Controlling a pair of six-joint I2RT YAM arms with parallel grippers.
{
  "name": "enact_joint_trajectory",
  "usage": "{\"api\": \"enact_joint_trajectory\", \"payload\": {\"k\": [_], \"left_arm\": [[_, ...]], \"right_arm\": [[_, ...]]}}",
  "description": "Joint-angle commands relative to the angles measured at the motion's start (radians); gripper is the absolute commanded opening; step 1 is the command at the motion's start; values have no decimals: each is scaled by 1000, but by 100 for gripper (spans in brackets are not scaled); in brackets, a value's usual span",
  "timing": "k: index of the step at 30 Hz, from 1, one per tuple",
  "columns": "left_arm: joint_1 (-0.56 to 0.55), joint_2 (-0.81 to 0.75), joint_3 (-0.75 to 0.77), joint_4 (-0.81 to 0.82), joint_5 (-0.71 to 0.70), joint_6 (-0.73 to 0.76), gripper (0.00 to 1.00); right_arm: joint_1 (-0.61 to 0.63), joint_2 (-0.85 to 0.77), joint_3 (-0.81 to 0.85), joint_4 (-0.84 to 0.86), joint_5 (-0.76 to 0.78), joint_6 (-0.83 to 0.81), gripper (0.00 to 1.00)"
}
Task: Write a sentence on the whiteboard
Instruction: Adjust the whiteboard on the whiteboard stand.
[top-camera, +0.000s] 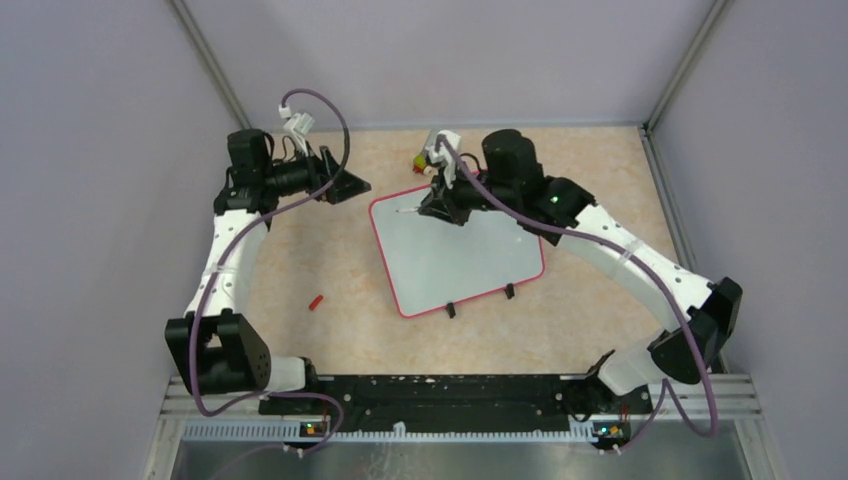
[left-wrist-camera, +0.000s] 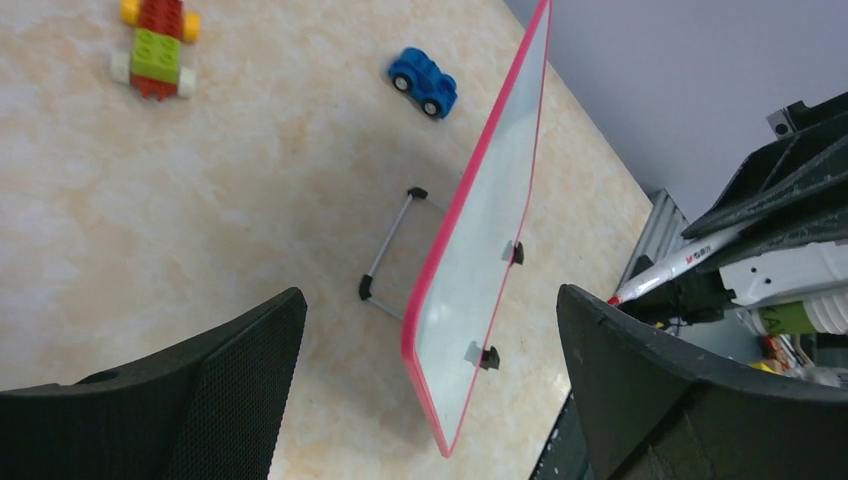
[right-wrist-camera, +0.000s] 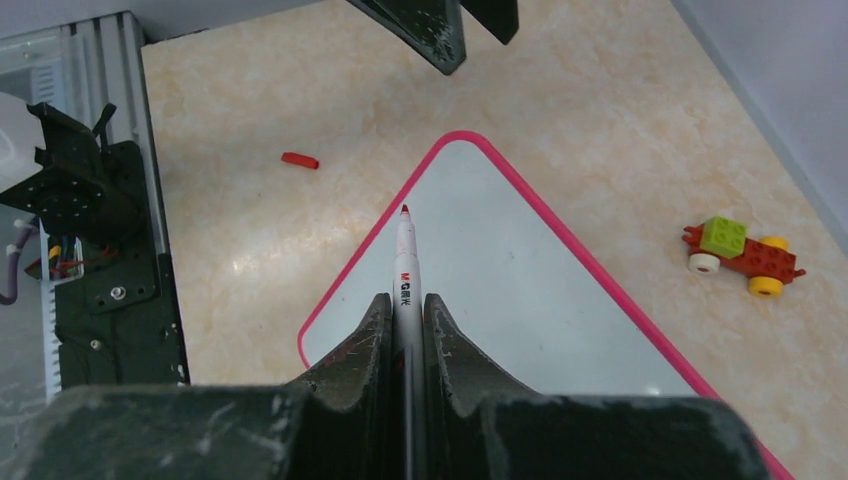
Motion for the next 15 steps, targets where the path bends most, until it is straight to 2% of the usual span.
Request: {"api": "enact_joint_trajectory", "payload": {"k": [1, 4, 8, 15], "left_arm": [[-1, -29, -69, 32, 94, 6, 98], [-2, -21, -99, 60, 107, -27, 86], [-20, -8, -145, 96, 72, -52, 74], [-108, 31, -137, 73, 37, -30, 51]], "right_arm": [[105, 15, 2, 72, 171, -27, 0], [149, 13, -43, 116, 271, -41, 0], [159, 7, -66, 124, 258, -25, 0], [162, -20, -82, 102, 262, -39, 0]]}}
